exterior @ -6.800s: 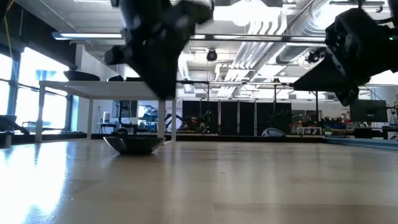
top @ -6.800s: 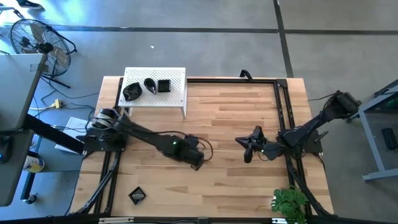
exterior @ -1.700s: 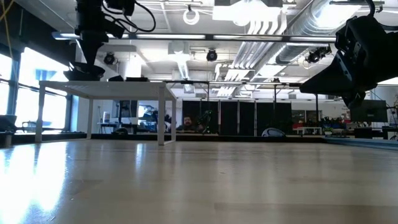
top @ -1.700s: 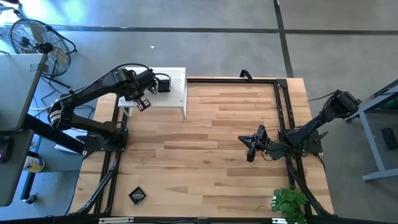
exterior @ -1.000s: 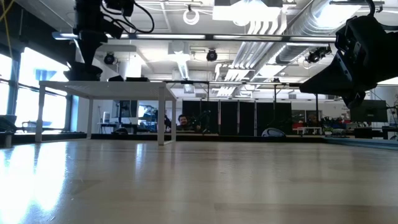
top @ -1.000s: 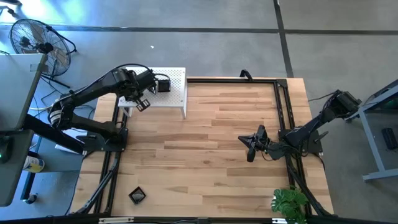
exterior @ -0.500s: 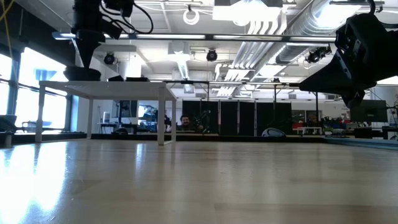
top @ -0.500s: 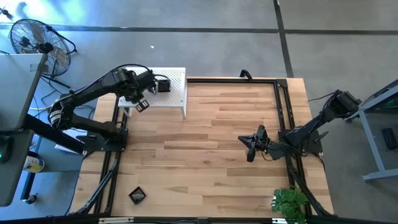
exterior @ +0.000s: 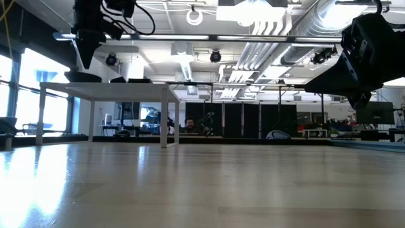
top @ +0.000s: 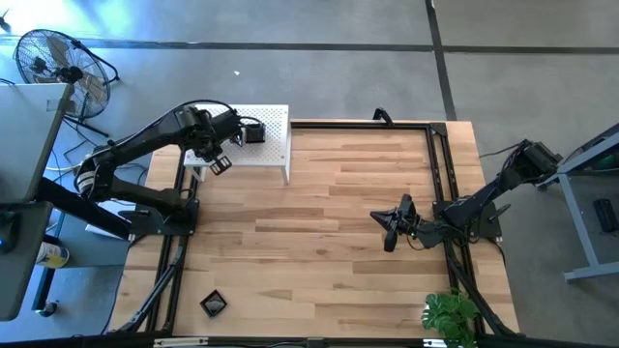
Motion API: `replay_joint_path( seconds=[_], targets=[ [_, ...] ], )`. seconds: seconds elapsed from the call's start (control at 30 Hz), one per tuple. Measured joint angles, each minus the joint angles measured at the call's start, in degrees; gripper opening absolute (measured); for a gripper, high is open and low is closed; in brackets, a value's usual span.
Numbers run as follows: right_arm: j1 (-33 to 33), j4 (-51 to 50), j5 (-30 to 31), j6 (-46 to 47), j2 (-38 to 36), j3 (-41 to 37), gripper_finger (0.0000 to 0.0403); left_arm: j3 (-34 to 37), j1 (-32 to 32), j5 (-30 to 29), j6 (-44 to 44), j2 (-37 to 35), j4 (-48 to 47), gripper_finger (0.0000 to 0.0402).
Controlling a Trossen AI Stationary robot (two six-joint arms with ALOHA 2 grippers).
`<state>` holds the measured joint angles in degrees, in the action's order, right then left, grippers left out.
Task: Pick & Place Mini shaped plates
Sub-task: Stack the black square plate on the top of the stacked black square plates on the shelf
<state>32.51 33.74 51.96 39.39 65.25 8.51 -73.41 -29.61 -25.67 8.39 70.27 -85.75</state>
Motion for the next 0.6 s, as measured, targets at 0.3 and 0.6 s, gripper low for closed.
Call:
replay_joint_path(
  seconds=[0.3,0.6],
  targets=[
    [0.00,0.45,-0.02,-0.92,0.00,-0.01,0.0000,-0.07,13.95,6.46,7.94,-3.70,-1.49,0.0018],
    [0.00,0.44,-0.03,-1.13,0.00,0.00,0.0000,0.00,43.13,15.92,23.73,1.62,1.48,0.0006]
  ],
)
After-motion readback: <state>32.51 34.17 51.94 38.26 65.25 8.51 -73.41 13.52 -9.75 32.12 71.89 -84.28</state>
